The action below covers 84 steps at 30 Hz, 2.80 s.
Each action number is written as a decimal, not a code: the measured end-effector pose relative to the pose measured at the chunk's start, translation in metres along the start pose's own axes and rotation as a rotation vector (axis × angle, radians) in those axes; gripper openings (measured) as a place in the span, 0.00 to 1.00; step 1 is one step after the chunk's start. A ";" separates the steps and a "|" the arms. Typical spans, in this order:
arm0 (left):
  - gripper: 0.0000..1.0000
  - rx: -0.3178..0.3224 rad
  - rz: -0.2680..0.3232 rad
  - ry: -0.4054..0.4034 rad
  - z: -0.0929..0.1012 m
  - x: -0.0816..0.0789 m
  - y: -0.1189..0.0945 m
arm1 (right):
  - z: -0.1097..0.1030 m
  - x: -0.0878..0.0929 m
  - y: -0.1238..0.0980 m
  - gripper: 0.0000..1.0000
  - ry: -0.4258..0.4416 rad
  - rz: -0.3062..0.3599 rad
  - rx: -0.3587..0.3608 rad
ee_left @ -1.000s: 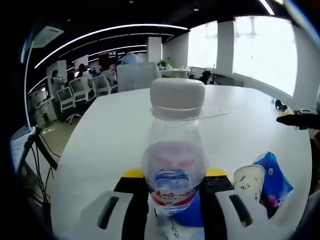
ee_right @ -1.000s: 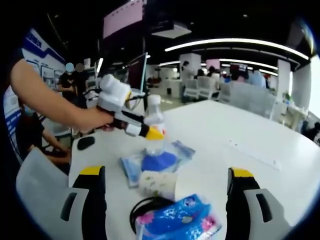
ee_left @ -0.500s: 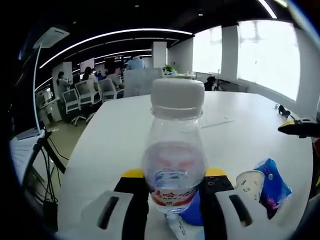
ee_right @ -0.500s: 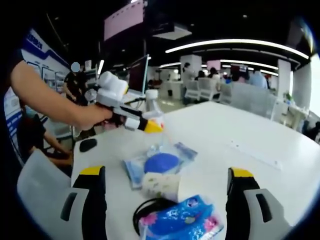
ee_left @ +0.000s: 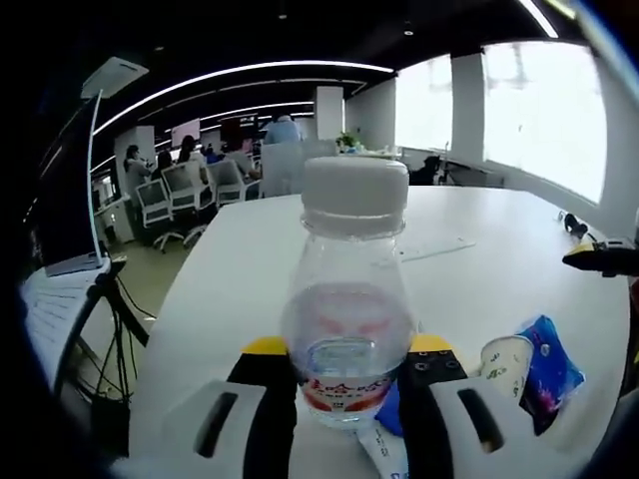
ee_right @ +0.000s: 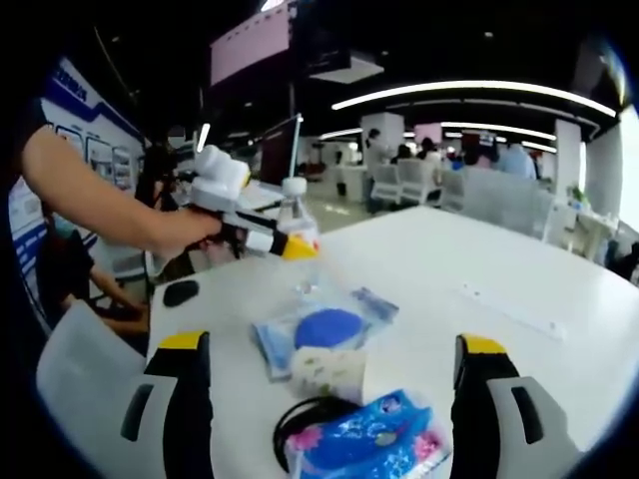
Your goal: Arrange the tabletop items into an orderly group along one side of the table until the central work area is clear of visible clutter.
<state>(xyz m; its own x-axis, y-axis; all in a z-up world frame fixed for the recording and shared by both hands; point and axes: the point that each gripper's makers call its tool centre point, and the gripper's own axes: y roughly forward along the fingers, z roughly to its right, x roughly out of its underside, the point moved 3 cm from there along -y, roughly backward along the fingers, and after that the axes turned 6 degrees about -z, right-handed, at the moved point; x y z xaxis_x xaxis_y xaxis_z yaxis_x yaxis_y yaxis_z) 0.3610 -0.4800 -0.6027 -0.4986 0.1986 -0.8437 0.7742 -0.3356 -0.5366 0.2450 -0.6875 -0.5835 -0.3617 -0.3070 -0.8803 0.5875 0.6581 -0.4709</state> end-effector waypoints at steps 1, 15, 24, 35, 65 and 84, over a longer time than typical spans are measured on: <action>0.38 -0.004 0.002 -0.002 -0.002 0.000 -0.001 | -0.001 0.000 0.000 1.00 -0.001 0.001 -0.001; 0.38 -0.053 -0.003 -0.023 -0.029 0.016 -0.007 | -0.009 0.008 0.003 0.99 -0.001 -0.024 -0.008; 0.38 -0.064 -0.012 -0.045 -0.041 0.026 -0.004 | -0.014 0.015 0.009 0.99 -0.017 -0.057 -0.011; 0.38 -0.076 -0.018 -0.063 -0.052 0.037 0.007 | -0.010 0.025 0.012 0.99 -0.006 -0.085 -0.004; 0.39 -0.123 0.009 -0.101 -0.098 0.040 0.029 | -0.005 0.049 0.017 0.98 0.017 -0.145 0.010; 0.40 -0.118 0.021 -0.115 -0.106 0.032 0.034 | 0.001 0.059 0.012 0.98 0.045 -0.161 0.029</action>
<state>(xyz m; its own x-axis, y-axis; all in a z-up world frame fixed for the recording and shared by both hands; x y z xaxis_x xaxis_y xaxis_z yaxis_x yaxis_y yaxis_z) 0.4132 -0.3872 -0.6492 -0.5180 0.0840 -0.8513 0.8220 -0.2264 -0.5225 0.2314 -0.6977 -0.6410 -0.4846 -0.3750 -0.7903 0.5399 0.5825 -0.6076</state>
